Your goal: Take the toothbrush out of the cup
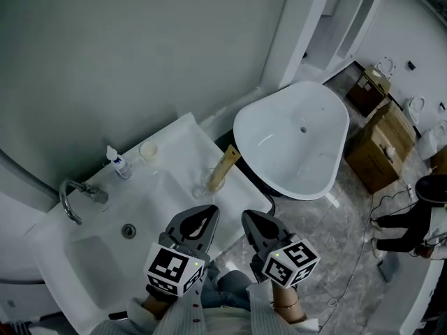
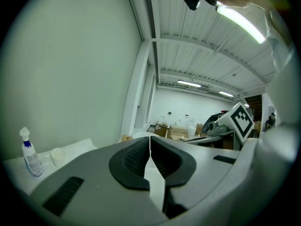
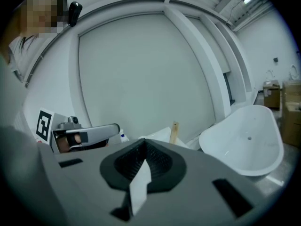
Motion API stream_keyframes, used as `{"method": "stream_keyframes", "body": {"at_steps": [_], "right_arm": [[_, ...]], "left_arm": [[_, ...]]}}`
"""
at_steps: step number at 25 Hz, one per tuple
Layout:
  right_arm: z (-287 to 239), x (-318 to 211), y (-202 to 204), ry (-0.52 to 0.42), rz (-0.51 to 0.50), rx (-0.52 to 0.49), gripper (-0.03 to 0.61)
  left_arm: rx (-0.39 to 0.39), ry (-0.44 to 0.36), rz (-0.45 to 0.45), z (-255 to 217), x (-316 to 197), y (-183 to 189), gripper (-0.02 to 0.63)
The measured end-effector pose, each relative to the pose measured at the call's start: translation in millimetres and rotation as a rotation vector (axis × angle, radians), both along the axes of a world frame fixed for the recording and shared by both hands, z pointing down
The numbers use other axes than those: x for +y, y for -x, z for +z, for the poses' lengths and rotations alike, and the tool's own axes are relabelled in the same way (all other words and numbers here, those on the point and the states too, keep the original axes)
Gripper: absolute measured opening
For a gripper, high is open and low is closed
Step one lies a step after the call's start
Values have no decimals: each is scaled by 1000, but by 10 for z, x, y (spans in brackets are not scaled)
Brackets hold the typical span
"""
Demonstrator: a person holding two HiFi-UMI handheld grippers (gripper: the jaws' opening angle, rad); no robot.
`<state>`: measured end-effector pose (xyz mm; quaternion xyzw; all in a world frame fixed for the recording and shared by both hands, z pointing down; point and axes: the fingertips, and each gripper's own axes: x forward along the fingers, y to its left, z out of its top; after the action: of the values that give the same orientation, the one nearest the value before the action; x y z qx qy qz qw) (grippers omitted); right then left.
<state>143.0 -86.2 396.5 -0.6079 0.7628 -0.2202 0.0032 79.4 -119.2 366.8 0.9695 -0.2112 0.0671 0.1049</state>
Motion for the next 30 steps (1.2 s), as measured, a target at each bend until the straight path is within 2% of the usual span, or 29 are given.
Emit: {"method": "stream_keyframes", "body": {"at_steps": [9,23,30], "right_arm": [[70,-319,-134,24,-55,-19,12],[-86,-1015,-319,-21,-334,-7,12],[-116,-1107,-322,-19,-397,-7,12]], "left_arm": [[-21,23,-49,74,-241,-111,21],[-4,-15,-337,-65,-719,-216,21],[-3,-13,-399,-97,-808,-219,21]]}}
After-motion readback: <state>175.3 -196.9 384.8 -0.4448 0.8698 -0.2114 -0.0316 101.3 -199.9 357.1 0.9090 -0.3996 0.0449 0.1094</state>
